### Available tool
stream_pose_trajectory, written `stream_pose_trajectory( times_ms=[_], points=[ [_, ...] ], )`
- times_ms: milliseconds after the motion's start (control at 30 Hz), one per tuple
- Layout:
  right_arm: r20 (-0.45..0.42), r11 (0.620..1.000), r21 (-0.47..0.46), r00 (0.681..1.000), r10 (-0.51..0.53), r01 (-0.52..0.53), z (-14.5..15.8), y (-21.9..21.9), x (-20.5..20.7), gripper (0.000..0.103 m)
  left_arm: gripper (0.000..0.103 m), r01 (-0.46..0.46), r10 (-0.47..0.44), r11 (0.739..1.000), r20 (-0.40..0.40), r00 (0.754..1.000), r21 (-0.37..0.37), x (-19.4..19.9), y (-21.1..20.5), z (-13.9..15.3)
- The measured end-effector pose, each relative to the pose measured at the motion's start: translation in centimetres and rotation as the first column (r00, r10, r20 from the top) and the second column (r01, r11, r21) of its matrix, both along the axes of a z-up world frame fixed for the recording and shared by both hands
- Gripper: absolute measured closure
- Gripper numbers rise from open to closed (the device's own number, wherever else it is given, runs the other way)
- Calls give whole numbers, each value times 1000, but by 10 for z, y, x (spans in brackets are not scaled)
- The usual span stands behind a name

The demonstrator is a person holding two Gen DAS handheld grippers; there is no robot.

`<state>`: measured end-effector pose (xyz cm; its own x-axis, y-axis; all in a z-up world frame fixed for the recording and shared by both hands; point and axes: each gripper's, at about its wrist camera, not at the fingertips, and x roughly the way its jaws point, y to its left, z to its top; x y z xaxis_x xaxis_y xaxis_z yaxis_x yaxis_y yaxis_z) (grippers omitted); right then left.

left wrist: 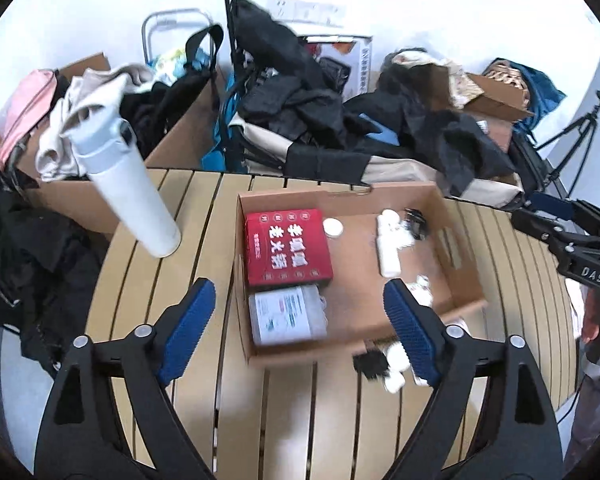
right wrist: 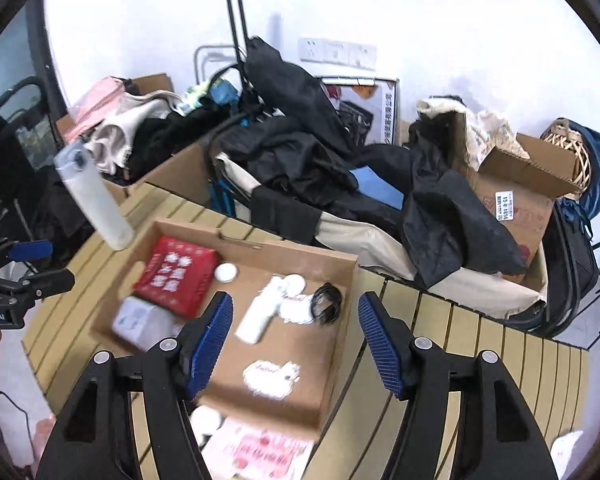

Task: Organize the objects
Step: 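Open both grippers and withdraw them from the cardboard box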

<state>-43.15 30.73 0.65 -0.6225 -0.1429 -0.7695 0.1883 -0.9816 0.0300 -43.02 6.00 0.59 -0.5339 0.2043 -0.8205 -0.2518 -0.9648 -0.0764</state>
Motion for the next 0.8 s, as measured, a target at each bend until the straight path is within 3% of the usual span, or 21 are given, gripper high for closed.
stream_pose_trajectory(
  times_ms=[200,333,467,500,567,667,800],
  points=[
    [-40,999,-8,999,36,-37,-3,-24,98,32,13,-41,37,996,-46,998,-82,88,-4,11],
    [-113,997,-56,992,49,-56,-16,-35,190,32,11,-11,6,999,-137,991,-31,180,-8,8],
    [-9,991,-130,1000,23,-24,-62,-48,277,32,9,-34,41,998,-116,992,53,277,-16,-24],
    [17,985,-174,1000,22,-18,-74,-51,295,32,9,-40,47,997,-102,994,69,285,-16,-30],
    [75,975,-221,996,48,-30,-93,-58,318,32,9,-17,18,999,-50,999,29,300,-9,-43],
    [68,983,-176,996,61,-48,-102,-64,328,32,9,0,-2,1000,-70,998,-22,302,-1,-45],
    [49,981,-195,998,26,-16,-101,-57,321,32,9,-8,11,998,-41,999,58,295,-1,-48]
  ],
)
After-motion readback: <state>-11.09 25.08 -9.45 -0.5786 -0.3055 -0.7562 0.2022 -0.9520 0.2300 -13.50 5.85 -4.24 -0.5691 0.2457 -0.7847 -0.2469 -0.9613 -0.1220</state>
